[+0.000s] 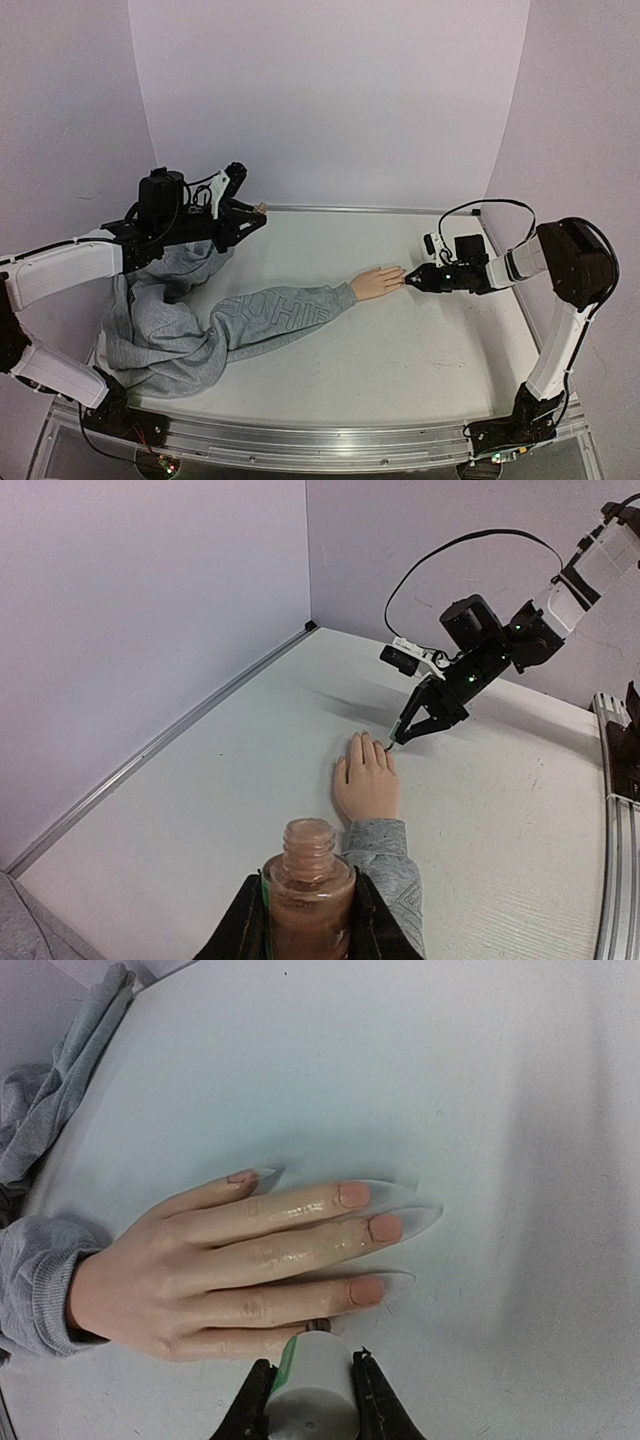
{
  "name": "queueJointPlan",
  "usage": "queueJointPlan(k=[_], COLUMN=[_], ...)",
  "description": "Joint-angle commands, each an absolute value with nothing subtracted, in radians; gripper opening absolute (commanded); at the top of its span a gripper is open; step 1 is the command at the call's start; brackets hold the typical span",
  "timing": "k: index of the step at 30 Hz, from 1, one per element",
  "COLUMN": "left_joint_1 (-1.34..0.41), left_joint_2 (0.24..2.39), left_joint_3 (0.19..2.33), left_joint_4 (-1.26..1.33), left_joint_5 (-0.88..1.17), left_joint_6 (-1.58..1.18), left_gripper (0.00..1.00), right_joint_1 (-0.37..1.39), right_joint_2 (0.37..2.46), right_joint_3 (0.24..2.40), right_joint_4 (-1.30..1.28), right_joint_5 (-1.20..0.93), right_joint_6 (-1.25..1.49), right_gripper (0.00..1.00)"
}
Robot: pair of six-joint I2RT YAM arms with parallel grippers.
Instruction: Paint the nails
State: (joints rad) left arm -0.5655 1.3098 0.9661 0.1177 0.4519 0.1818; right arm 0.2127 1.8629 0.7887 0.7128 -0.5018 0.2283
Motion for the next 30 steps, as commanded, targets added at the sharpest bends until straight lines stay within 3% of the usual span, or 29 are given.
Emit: queueJointPlan(k=[1, 30], left_joint_1=[-0.560, -0.560], left_joint_2=[1.283, 1.280], left_joint_3=[0.982, 0.981], left_joint_4=[0.178, 0.178], left_joint_5=[0.465, 0.466], left_joint_6=[0.176, 0.176], left_gripper=[0.00, 0.00], right_joint_1=[0.219, 0.219], right_joint_2=[1.875, 1.763], right_joint_3=[0.828, 0.718], right_joint_4=[0.704, 0.797], right_joint_5=[-0.490, -0.505], right_joint_6=[0.219, 0.211], right_gripper=[0.00, 0.00])
